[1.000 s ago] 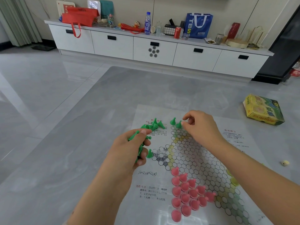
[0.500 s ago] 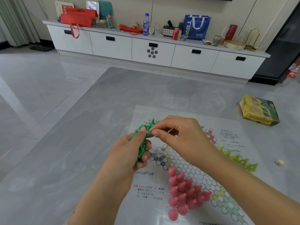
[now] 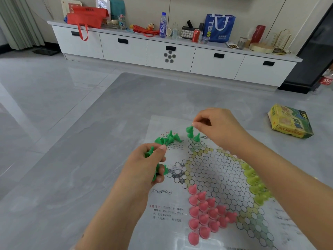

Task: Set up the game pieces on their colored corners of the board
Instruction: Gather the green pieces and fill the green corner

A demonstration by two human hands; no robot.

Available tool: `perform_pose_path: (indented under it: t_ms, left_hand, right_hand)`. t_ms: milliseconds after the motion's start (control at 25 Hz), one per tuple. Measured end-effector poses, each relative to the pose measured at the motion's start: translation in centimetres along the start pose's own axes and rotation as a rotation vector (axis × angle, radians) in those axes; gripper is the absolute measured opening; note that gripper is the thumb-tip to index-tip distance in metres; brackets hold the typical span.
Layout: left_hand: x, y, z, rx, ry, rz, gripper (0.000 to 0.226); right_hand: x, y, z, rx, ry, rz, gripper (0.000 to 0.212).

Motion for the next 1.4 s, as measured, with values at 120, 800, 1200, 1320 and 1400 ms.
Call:
perform_pose_path:
  t_ms: [120, 800, 1200, 1320, 1400]
  left_hand:
    - [0.0, -0.1, 0.0, -0.080, 0.052, 0.029, 0.007]
    - [0.2, 0.3, 0.0, -0.127, 0.072, 0.071, 0.011]
    - [0.0, -0.1, 0.1, -0.163, 0.070, 0.041, 0.034]
    - [0.0, -0.3, 0.1, -0.201, 0.077, 0.039, 0.039]
    - [0.0, -0.5, 0.2, -0.237, 0.064, 0.046, 0.038]
  right_hand:
    - [1.0, -2.3, 0.9, -0.224, 0.053, -0.047, 0.018]
    - [1.9, -4.2, 2.5, -0.264, -0.014, -0.047, 0.018]
    - [1.4, -1.3, 1.5, -0.132, 0.002, 0.040, 0.022]
    - [-0.5, 1.3, -1.1, 0.060, 0.054, 0.051, 0.018]
    - [-2.5, 1.0, -3.1, 0.169, 0.106, -0.095, 0.016]
Point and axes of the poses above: each hand's wrist, its own x-axis towards the middle knuckle, its own y-axis out of the back of the hand, z = x × y, the point moved 7 cm from there along x, towards the middle knuckle, and after that the axes turned 12 degrees about -y, right-handed, at the moved point
